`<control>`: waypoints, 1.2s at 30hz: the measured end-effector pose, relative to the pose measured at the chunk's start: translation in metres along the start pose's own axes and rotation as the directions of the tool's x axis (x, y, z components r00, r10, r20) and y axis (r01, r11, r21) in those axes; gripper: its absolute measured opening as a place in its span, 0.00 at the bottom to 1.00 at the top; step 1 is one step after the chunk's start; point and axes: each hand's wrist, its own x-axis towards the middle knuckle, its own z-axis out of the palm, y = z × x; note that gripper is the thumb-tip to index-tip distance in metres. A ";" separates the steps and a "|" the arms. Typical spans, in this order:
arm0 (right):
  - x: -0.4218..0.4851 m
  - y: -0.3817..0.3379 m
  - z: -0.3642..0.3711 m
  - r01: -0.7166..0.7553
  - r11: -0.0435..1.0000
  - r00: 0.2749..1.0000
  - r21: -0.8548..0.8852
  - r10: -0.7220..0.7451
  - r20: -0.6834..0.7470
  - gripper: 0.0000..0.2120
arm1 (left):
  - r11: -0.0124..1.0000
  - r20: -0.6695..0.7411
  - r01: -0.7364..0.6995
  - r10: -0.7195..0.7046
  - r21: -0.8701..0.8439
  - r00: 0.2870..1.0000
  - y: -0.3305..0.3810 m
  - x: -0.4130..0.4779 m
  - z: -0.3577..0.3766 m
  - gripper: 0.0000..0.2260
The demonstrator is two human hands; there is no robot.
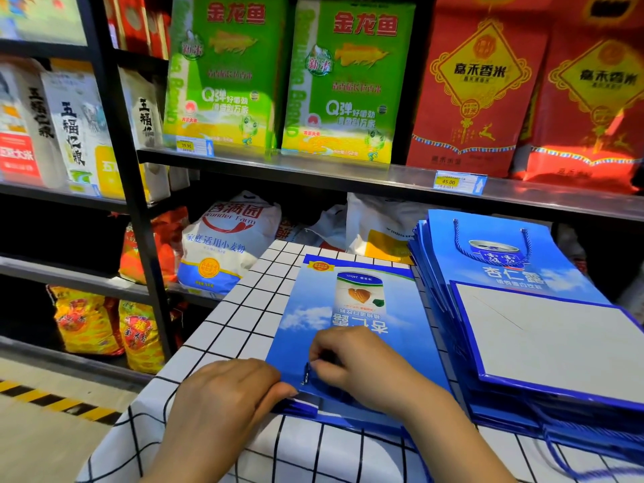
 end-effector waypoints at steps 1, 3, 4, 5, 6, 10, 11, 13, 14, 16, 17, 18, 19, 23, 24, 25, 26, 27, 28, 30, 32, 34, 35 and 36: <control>0.000 0.001 0.002 0.002 1.000 1.000 0.003 -0.002 -0.013 0.05 | 1.000 -0.005 -0.004 0.004 -0.002 1.000 0.000 -0.001 0.001 0.25; 0.000 0.002 0.004 0.006 1.000 0.999 0.008 -0.006 -0.039 0.04 | 1.000 -0.014 -0.006 0.006 -0.001 1.000 0.000 -0.002 0.002 0.25; 0.000 0.003 0.005 0.010 1.000 0.999 0.005 -0.010 -0.044 0.04 | 1.000 -0.016 -0.006 0.006 -0.003 1.000 0.000 -0.002 0.002 0.25; 0.000 0.003 0.005 0.014 1.000 0.999 -0.002 -0.014 -0.048 0.04 | 1.000 -0.020 -0.005 0.005 -0.006 1.000 -0.001 -0.002 0.002 0.24; 0.001 0.004 0.006 0.019 1.000 0.998 -0.012 -0.019 -0.052 0.04 | 1.000 -0.027 -0.005 0.004 -0.009 1.000 -0.001 -0.001 0.002 0.24; 0.001 0.003 0.005 0.041 0.999 0.999 -0.034 -0.042 -0.033 0.04 | 1.000 -0.057 0.001 -0.002 -0.016 0.998 0.001 0.001 0.002 0.24; 0.001 0.003 0.004 0.051 0.998 0.998 -0.043 -0.052 -0.023 0.04 | 1.000 -0.062 -0.001 0.000 -0.014 0.998 0.001 0.002 0.002 0.23; 0.000 0.002 0.004 0.075 0.995 0.997 -0.061 -0.075 0.007 0.05 | 1.000 -0.072 -0.005 0.005 -0.003 0.997 0.002 0.003 0.002 0.20; 0.000 0.001 0.003 0.084 0.994 0.996 -0.076 -0.082 0.031 0.06 | 1.000 -0.081 -0.003 0.003 0.000 0.997 0.002 0.004 0.002 0.19; -0.002 0.000 0.000 0.095 0.990 0.993 -0.106 -0.086 0.083 0.09 | 1.000 -0.098 0.017 -0.015 0.013 0.995 0.004 0.006 0.003 0.18; -0.004 -0.001 -0.003 0.093 0.990 0.991 -0.107 -0.081 0.105 0.10 | 0.999 -0.100 0.033 -0.030 0.024 0.995 0.004 0.007 0.003 0.20; -0.006 -0.001 -0.006 0.085 0.992 0.990 -0.095 -0.073 0.125 0.11 | 0.998 -0.098 0.049 -0.045 0.031 0.994 0.005 0.008 0.004 0.21; -0.008 -0.001 -0.009 0.079 0.993 0.988 -0.085 -0.067 0.142 0.11 | 0.998 -0.093 0.063 -0.060 0.031 0.994 0.006 0.009 0.004 0.21; -0.009 0.000 -0.011 0.109 0.980 0.985 -0.167 -0.085 0.147 0.12 | 0.967 0.028 0.253 -0.253 0.019 0.967 0.014 0.022 -0.001 0.15; -0.008 0.001 -0.009 0.112 0.977 0.987 -0.184 -0.088 0.131 0.10 | 0.946 0.053 0.323 -0.323 0.004 0.945 0.018 0.025 -0.003 0.13; -0.007 0.002 -0.007 0.109 0.976 0.989 -0.189 -0.087 0.119 0.09 | 0.926 0.067 0.376 -0.373 -0.026 0.925 0.023 0.026 -0.005 0.12; -0.006 0.004 -0.005 0.106 0.976 0.990 -0.192 -0.085 0.110 0.08 | 0.910 0.092 0.409 -0.403 -0.059 0.910 0.029 0.026 -0.005 0.12; -0.006 0.004 -0.004 0.103 0.975 0.991 -0.196 -0.083 0.107 0.08 | 0.903 0.123 0.425 -0.415 -0.066 0.902 0.035 0.024 -0.004 0.13; -0.006 0.005 -0.004 0.102 0.974 0.991 -0.201 -0.082 0.105 0.07 | 0.904 0.163 0.427 -0.416 -0.035 0.895 0.040 0.022 -0.002 0.14; -0.005 0.005 -0.005 0.098 0.973 0.992 -0.208 -0.078 0.103 0.08 | 0.910 0.257 0.407 -0.412 0.075 0.874 0.047 0.018 0.000 0.13; -0.006 0.004 -0.004 0.107 0.975 0.992 -0.195 -0.091 0.090 0.08 | 0.911 0.327 0.390 -0.411 0.131 0.851 0.049 0.018 0.002 0.13; -0.006 0.003 -0.003 0.117 0.978 0.992 -0.174 -0.107 0.067 0.07 | 0.915 0.343 0.375 -0.404 0.152 0.848 0.050 0.021 0.004 0.12; -0.007 0.003 -0.003 0.117 0.979 0.992 -0.169 -0.108 0.058 0.07 | 0.914 0.344 0.375 -0.405 0.153 0.847 0.052 0.023 0.003 0.10; -0.007 0.004 -0.003 0.113 0.979 0.993 -0.171 -0.106 0.051 0.06 | 0.920 0.335 0.365 -0.393 0.144 0.856 0.053 0.025 0.004 0.08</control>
